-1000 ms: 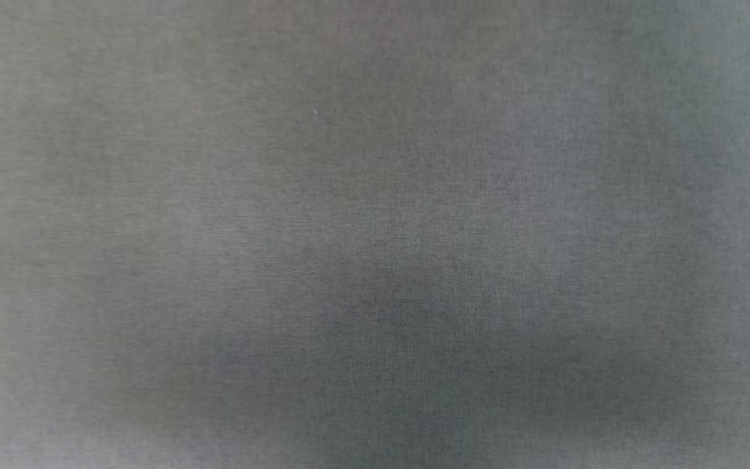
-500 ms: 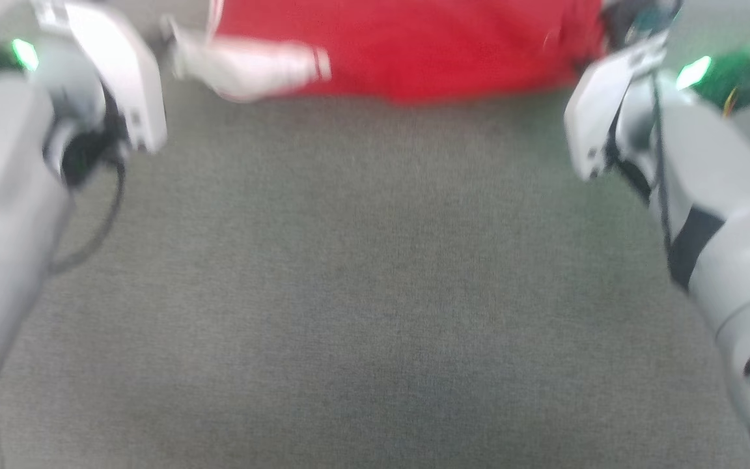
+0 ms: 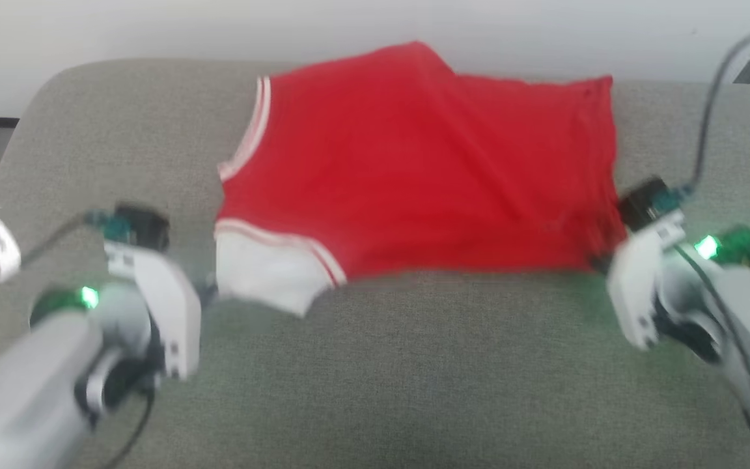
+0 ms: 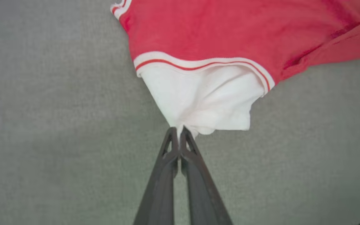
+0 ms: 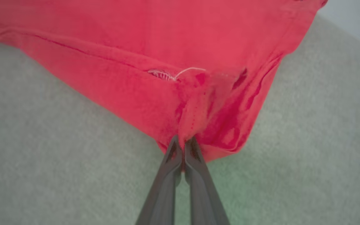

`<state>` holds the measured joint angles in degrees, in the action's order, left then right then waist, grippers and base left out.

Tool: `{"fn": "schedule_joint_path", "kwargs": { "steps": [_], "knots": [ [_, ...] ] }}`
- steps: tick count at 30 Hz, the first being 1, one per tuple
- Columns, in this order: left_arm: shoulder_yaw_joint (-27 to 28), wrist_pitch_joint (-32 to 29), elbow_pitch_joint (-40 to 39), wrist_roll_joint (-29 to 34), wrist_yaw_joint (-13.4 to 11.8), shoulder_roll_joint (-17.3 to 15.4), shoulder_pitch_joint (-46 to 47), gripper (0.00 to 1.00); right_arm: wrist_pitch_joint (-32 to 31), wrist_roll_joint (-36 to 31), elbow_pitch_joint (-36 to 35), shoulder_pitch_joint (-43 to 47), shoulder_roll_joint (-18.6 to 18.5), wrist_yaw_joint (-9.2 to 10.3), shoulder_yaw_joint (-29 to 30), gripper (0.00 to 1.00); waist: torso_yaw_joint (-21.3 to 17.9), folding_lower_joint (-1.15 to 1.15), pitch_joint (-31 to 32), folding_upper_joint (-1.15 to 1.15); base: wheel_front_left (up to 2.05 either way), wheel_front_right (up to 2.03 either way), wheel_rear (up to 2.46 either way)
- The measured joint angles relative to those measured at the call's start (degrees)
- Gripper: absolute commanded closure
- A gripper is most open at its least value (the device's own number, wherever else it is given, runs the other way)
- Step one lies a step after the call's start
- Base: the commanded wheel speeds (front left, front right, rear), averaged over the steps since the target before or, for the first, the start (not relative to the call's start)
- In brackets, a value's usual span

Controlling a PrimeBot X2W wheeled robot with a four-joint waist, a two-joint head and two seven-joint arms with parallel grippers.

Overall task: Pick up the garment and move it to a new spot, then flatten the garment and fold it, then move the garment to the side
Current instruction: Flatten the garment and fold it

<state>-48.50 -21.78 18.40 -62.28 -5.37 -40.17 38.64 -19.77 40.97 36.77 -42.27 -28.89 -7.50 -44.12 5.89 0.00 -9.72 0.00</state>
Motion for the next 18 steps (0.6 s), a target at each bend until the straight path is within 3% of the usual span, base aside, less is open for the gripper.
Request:
{"fn": "schedule_joint_path", "kwargs": {
  "steps": [5,8,14,18],
  "knots": [
    [-0.2,-1.4,-14.6,-2.0,-7.8,-6.1,-9.3,1.0,-2.4,6.7,-14.6,7.4,-9.7,0.0,-3.5,1.0,-0.1,0.0,0.3,0.0,0.0,0.0,0.0],
    [-0.6,-2.5,-21.2,-2.7,-11.5,-9.1,-13.8,1.0,-2.4,9.5,-19.3,10.9,-14.3,0.01,-3.4,1.0,-0.3,0.0,0.4,0.0,0.0,0.0,0.0],
    [-2.1,-4.4,-30.6,-5.1,-17.5,-12.7,-21.2,1.0,-2.9,13.7,-26.5,18.0,-19.9,0.01,-3.3,1.0,-0.4,0.0,0.3,0.0,0.0,0.0,0.0],
    [-2.9,-5.1,-35.2,-5.7,-19.8,-13.8,-23.9,1.0,-2.4,15.1,-29.3,21.4,-22.2,0.01,-2.4,1.0,-0.6,0.0,0.0,0.0,0.0,0.0,0.0]
  ]
}}
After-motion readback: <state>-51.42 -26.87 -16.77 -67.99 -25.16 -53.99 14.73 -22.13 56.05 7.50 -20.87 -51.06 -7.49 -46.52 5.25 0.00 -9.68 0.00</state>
